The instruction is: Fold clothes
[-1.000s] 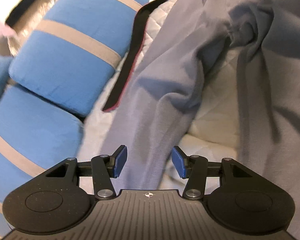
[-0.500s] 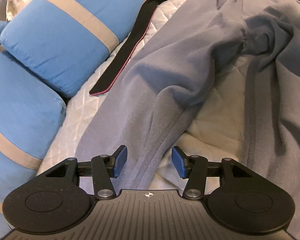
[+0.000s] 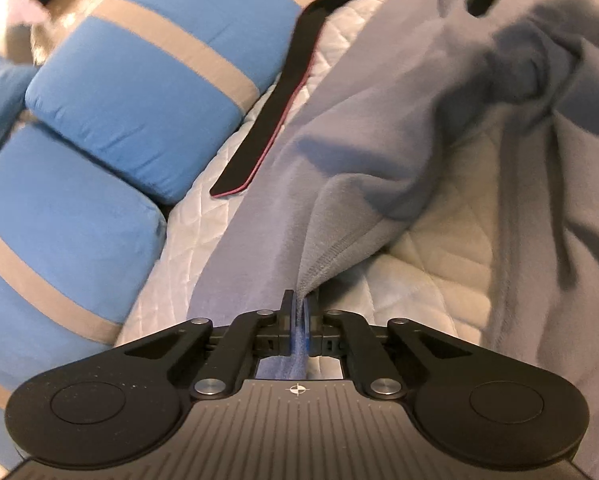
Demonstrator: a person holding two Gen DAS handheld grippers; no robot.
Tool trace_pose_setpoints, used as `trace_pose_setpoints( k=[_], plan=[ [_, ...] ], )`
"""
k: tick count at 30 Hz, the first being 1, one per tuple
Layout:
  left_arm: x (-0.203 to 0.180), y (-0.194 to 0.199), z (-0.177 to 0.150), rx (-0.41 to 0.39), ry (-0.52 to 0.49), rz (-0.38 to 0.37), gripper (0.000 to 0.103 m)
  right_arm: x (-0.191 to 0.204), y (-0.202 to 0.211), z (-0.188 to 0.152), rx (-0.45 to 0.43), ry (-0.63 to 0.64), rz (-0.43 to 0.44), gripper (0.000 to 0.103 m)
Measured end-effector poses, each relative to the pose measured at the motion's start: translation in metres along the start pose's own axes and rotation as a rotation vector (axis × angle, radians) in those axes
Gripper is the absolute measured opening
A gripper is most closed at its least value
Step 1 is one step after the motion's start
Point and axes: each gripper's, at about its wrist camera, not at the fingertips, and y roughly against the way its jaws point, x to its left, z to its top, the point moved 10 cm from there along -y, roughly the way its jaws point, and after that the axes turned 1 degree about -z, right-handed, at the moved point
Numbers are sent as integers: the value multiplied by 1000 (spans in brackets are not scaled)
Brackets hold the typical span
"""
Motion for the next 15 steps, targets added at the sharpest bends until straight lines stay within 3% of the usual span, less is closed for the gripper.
trace_pose_setpoints(
  k=[3, 9, 15],
  plan=[
    [-6, 1, -9, 14, -53, 31, 3, 1, 0, -8, 6, -7, 47, 102],
    [8, -3, -33, 64, -13, 104, 3, 34, 2, -17, 3, 132, 140, 101],
    [17, -3, -37, 84, 8, 134, 3, 58, -5, -19, 5, 267, 86, 101]
  ],
)
